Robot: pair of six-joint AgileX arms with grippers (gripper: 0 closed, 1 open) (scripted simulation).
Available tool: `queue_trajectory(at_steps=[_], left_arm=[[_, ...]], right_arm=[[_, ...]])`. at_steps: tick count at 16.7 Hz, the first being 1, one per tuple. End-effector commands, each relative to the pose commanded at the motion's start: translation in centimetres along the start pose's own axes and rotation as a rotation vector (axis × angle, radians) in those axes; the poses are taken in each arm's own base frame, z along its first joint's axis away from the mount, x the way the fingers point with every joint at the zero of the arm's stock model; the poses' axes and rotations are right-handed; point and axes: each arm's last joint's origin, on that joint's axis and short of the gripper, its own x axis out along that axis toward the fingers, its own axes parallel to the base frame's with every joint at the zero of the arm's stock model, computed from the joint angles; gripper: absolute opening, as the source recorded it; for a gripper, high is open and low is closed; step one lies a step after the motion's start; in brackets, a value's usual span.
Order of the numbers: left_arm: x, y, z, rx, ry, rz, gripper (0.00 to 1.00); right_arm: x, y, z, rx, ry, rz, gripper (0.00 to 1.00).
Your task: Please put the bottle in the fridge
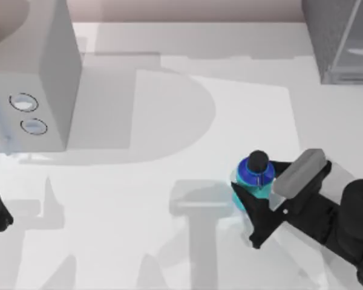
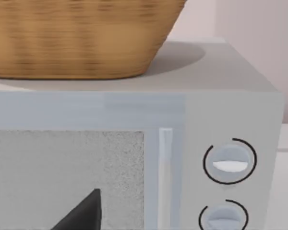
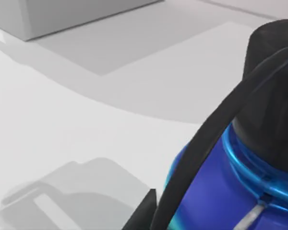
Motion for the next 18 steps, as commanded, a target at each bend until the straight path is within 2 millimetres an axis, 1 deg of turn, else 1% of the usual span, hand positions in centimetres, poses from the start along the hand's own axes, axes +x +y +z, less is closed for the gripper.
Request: queue_trajectory(at_steps=[1,2,12,18], left_arm=[[0.0,0.0,0.0,0.0,0.0,0.0,1.0],[0.0,0.0,0.0,0.0,0.0,0.0,1.0],[0.0,0.0,0.0,0.0,0.0,0.0,1.0],[0.0,0.0,0.0,0.0,0.0,0.0,1.0]], right_arm=[[0.0,0.0,0.0,0.0,0.0,0.0,0.03],[0.0,0.0,0.0,0.0,0.0,0.0,0.01],[-0.1,-0.2,0.0,0.003,0.004,0.0,0.01],[-1.6,-2.1,1.0,0.001,0.012,0.002,0.01]])
